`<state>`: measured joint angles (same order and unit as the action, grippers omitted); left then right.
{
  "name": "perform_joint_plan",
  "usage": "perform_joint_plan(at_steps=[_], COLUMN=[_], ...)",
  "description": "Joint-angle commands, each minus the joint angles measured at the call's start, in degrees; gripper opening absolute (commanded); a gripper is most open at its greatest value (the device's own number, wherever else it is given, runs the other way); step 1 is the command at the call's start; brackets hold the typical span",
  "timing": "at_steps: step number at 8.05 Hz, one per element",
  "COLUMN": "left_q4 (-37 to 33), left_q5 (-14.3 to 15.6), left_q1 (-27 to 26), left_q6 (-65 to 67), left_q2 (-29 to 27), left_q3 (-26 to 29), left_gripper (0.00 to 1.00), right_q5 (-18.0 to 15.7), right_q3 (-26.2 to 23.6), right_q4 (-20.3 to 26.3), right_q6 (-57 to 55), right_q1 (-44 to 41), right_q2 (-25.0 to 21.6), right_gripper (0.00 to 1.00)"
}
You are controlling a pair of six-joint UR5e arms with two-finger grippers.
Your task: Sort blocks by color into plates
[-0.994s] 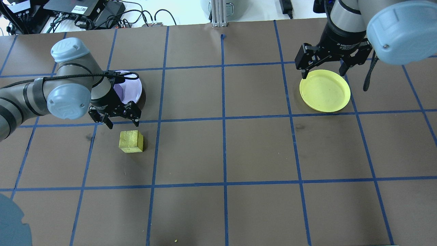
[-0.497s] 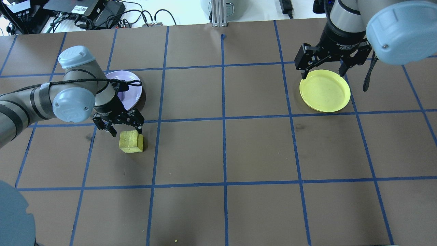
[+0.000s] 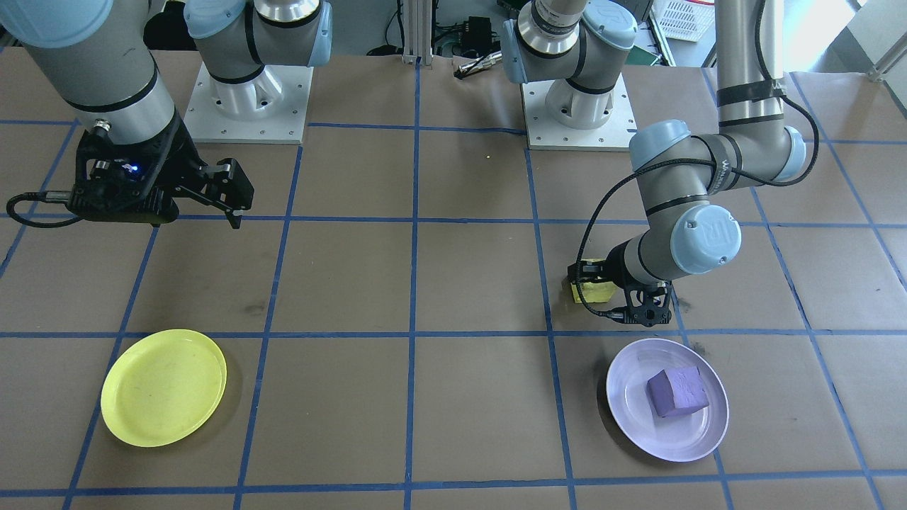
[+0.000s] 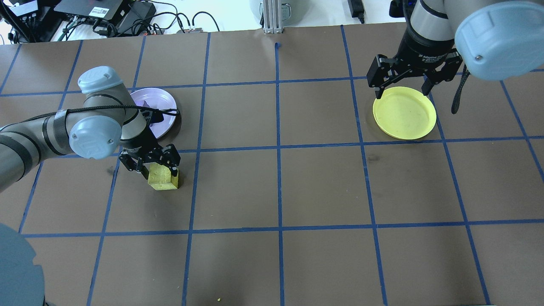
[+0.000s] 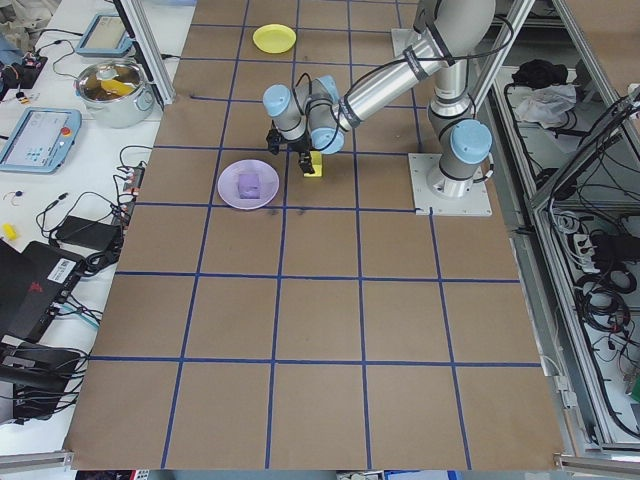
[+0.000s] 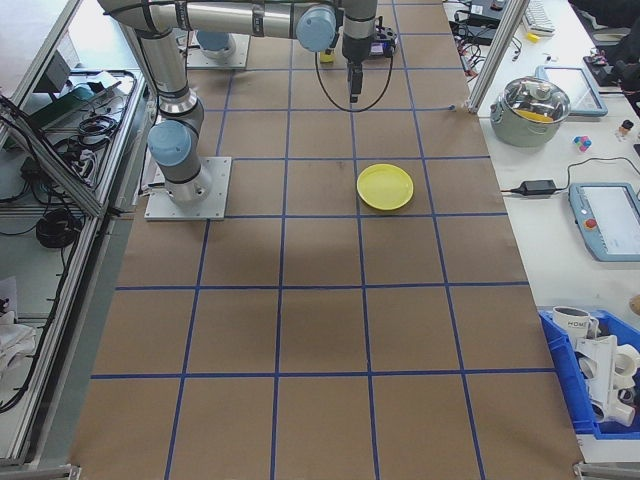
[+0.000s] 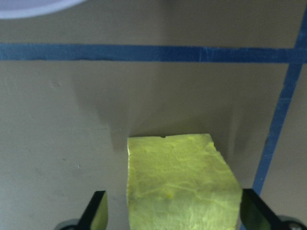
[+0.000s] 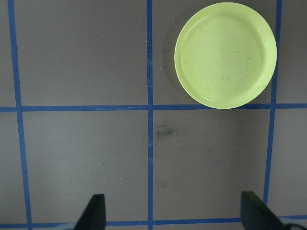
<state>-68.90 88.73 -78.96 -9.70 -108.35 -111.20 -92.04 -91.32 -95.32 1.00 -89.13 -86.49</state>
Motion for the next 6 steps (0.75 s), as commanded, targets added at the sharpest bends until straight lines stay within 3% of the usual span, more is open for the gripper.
perform_joint_plan(at_steps=[1, 2, 3, 4, 6], left_q4=[-0.09, -2.27, -5.08, -7.71, -10.82], left_q5=[-0.22, -0.31, -1.18, -6.5, -8.22], left_q1=[-0.05, -0.49, -0.49, -1.36, -7.14], left_q6=[-6.43, -6.29, -6.12, -5.16, -0.27], left_q2=[0.59, 2.51, 3.66, 6.11, 7.71], left_q3=[-0.15, 0.28, 0.29, 0.37, 0.37], left_gripper=[0.44, 0.27, 0.2, 0.19, 0.17], right_q5=[-0.07, -0.07, 0.02, 0.02, -0.15], right_q3=[0.0, 0.0, 0.0, 0.09, 0.09], right_q4=[0.05, 0.05, -0.04, -0.13, -0.04], right_q6=[0.05, 0.05, 0.05, 0.05, 0.14], right_q1=[0.01, 0.01, 0.01, 0.01, 0.01], right_q2=[0.01, 0.01, 0.01, 0.01, 0.01], right_gripper=[1.0, 1.0, 1.0, 1.0, 1.0])
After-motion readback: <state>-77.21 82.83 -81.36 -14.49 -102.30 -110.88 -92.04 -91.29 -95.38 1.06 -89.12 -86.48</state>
